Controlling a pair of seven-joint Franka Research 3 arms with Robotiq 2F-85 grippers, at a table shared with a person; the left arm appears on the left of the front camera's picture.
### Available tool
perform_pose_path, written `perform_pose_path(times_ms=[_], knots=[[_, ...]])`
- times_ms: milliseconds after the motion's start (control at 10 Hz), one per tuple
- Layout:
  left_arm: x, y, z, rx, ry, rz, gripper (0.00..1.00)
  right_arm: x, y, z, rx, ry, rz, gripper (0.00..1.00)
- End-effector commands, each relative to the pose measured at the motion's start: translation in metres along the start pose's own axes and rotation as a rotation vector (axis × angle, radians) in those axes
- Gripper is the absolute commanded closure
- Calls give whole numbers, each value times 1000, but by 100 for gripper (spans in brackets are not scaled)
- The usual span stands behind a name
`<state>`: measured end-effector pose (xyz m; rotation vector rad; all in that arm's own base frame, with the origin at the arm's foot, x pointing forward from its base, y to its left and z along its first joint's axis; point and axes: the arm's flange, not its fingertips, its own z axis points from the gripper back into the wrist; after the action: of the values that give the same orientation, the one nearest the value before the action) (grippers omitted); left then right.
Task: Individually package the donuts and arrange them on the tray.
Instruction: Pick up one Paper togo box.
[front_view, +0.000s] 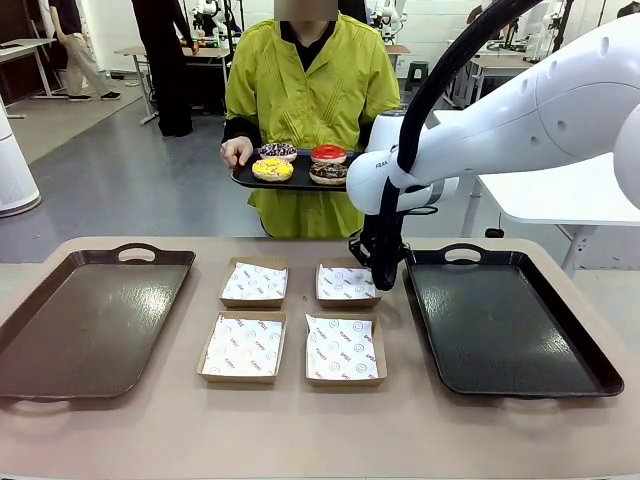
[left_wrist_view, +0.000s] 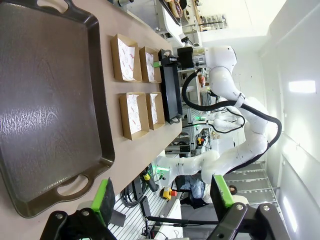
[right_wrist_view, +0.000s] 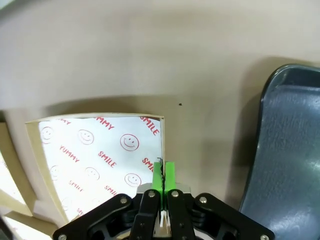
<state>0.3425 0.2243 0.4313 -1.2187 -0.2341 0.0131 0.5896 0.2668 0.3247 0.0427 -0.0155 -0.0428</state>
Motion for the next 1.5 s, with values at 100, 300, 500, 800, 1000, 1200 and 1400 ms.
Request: perform_pose_path(times_ms=[100, 300, 500, 800, 1000, 1200, 1400], knots=[[-1, -1, 2, -6, -4, -4, 0, -16, 12, 43, 20, 86, 0, 100], [-1, -1, 2, -6, -4, -4, 0, -29, 15, 98, 10, 62, 32, 100], [-1, -1, 2, -6, -4, -4, 0, -33, 14, 151, 16, 39, 38, 100], [-1, -1, 2, -6, -4, -4, 0, -19, 15, 207, 24, 4, 17, 100], [-1, -1, 2, -6, -4, -4, 0, -5, 16, 217, 17, 19, 31, 100], [-1, -1, 2, -6, -4, -4, 0, 5, 12, 216, -1, 38, 59, 100], [-1, -1, 2, -6, -4, -4, 0, -13, 13, 218, 31, 7, 15, 100]])
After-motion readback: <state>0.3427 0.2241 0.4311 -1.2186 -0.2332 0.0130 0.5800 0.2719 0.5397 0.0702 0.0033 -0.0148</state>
